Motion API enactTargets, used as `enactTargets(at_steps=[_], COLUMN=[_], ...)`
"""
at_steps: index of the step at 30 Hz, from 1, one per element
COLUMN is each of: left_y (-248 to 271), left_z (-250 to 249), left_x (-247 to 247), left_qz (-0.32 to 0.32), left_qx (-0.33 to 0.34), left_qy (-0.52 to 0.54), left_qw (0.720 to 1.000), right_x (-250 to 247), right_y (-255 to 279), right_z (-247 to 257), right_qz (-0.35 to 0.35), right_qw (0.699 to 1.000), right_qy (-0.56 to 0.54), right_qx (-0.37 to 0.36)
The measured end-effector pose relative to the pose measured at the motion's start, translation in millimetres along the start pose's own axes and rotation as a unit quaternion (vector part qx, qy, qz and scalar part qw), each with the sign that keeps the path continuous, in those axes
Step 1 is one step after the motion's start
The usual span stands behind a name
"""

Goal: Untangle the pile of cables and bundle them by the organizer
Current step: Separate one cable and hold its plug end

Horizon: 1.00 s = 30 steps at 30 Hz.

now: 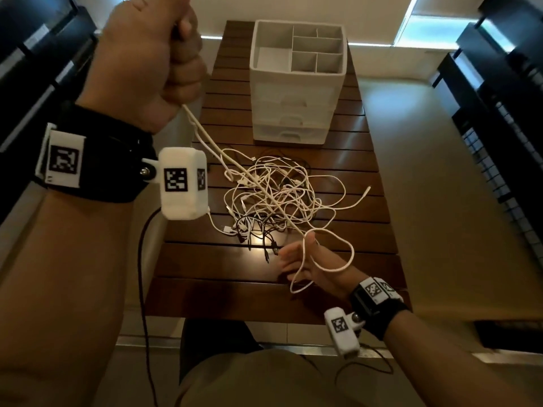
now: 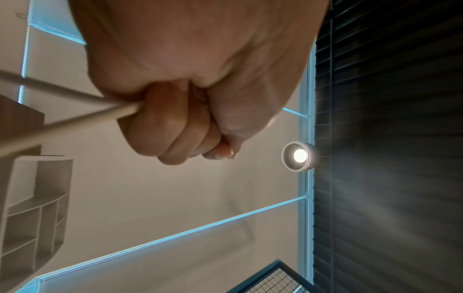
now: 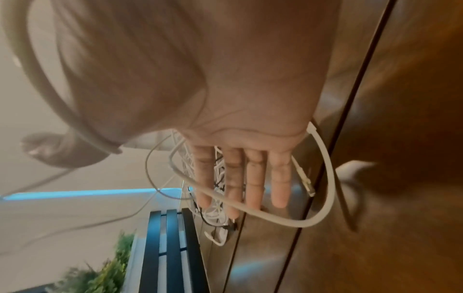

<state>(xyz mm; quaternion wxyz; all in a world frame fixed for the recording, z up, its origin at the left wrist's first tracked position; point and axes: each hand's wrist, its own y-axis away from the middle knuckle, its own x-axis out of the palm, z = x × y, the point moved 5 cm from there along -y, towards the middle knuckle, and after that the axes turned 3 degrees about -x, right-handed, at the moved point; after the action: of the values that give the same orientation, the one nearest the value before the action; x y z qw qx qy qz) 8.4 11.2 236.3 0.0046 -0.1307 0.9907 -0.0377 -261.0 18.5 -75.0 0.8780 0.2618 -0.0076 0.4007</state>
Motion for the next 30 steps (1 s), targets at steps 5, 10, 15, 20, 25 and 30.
enactTargets(at_steps=[5, 10, 15, 20, 25, 30], left_y=[10.4, 16.3, 21.4, 31.3, 38.4, 34.7], left_z=[-5.8, 26.3, 59.8, 53.9, 24.2, -6.9], left_x=[-0.6, 31.0, 67.0, 96.8, 113.0, 104.4], left_qz=[0.001, 0.018, 0.010, 0.014, 0.074, 0.112], left_qx=[-0.009, -0.009, -0.043, -0.014, 0.038, 0.089], left_qy=[-0.019, -0.053, -0.044, 0.006, 0.018, -0.003], left_qw=[1.000, 0.998, 0.998, 1.000, 0.996, 0.990], right_x=[-21.3, -37.1, 0.4, 67.6, 88.3, 92.6], right_y=[-2.0, -10.7, 4.4, 10.3, -1.8, -6.3], right_z=[21.8, 81.4, 181.7, 205.0, 181.7, 121.8], right_qz=[-0.094, -0.069, -0.110, 0.014, -0.051, -0.076], right_qw=[0.987, 0.836, 0.816, 0.932, 0.944, 0.959], right_qy=[0.122, 0.535, 0.553, 0.266, 0.135, 0.136], right_qx=[0.047, 0.102, -0.126, -0.247, -0.295, -0.238])
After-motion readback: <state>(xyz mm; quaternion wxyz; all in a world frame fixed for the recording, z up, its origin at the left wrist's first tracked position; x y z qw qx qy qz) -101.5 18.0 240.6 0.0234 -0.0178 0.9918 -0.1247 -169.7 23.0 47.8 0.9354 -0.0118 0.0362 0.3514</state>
